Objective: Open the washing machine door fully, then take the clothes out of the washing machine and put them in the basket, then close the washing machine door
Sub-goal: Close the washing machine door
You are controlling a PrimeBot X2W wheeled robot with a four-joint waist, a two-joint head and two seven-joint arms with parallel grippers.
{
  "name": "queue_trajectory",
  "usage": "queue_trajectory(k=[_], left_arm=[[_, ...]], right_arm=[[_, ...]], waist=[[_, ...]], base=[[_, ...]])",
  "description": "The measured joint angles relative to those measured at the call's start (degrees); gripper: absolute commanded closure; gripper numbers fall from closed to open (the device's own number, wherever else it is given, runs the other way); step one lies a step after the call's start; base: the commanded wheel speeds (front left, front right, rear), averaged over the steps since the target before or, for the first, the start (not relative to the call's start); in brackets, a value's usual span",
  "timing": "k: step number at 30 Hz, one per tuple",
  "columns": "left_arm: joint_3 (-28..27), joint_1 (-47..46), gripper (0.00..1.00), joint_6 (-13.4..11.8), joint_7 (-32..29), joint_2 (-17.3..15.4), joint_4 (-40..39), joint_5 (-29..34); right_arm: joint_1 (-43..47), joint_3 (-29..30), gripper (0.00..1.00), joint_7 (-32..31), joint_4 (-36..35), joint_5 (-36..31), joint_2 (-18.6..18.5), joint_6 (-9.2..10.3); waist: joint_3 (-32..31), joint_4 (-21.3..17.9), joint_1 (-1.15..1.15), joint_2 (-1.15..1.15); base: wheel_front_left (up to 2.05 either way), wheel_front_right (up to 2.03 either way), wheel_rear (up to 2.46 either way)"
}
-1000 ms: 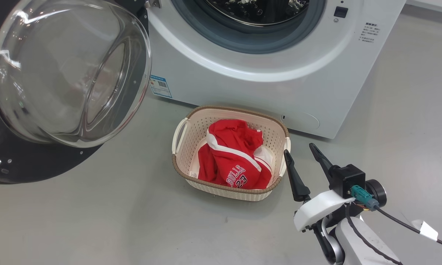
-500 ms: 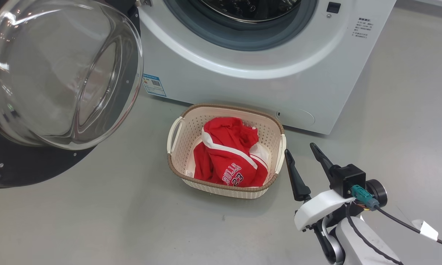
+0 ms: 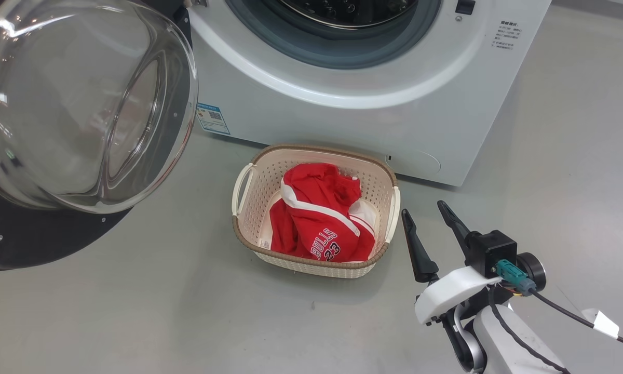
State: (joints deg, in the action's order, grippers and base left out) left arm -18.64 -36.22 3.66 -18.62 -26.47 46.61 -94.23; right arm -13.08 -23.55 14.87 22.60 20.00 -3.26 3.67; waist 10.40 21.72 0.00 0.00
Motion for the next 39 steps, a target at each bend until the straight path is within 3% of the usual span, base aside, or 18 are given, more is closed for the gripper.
queue_trajectory(k=[20, 39], left_arm=[[2.2, 0.0, 1.0, 2.8, -15.2, -0.2, -2.0, -4.2], [3.9, 4.8, 1.0, 3.2, -36.2, 3.3, -14.1, -12.7]], right_arm=[[-0.6, 0.9, 0.0, 0.0, 0.2, 0.1, 0.0, -0.01], [-0.5, 0.9, 0.0, 0.0, 0.4, 1.2, 0.0, -0.07]], waist=[[-0.2, 1.0, 0.0, 0.0], [-1.4, 0.7, 0.0, 0.0]], base=[[0.0, 0.0, 0.0], [0.0, 0.0, 0.0]])
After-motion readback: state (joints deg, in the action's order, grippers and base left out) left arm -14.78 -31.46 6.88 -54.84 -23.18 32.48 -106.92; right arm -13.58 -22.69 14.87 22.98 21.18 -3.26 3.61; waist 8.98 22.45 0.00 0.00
